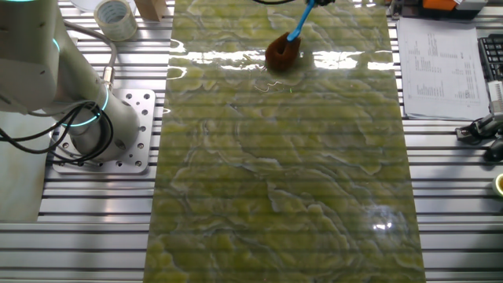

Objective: Scrub the table with a brush

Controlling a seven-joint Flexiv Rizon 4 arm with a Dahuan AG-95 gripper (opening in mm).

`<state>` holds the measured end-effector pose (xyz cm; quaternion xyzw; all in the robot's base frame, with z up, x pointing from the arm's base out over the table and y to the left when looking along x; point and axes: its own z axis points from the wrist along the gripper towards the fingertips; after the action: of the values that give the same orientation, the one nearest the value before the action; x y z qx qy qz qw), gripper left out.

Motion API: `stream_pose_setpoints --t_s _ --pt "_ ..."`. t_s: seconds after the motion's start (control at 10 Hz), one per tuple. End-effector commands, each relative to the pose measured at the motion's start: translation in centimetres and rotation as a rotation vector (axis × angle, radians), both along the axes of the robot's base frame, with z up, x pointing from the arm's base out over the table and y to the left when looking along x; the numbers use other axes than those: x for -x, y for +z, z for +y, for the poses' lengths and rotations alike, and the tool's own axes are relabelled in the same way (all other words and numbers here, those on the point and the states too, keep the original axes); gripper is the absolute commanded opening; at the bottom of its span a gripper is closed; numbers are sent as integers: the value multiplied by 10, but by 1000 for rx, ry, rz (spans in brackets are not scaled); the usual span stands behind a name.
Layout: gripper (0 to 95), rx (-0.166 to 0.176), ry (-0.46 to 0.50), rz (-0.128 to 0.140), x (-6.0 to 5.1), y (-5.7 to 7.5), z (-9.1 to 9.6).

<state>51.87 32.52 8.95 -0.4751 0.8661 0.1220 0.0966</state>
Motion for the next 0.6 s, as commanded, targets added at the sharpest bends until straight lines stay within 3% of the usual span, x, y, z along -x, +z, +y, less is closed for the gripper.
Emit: stream_pose_setpoints --t_s 0.1,0.3,0.6 --pt "0 2 -5 5 -1 1 1" --pt "0 12 -2 11 4 -1 -1" --pt "0 25 10 24 24 -3 -10"
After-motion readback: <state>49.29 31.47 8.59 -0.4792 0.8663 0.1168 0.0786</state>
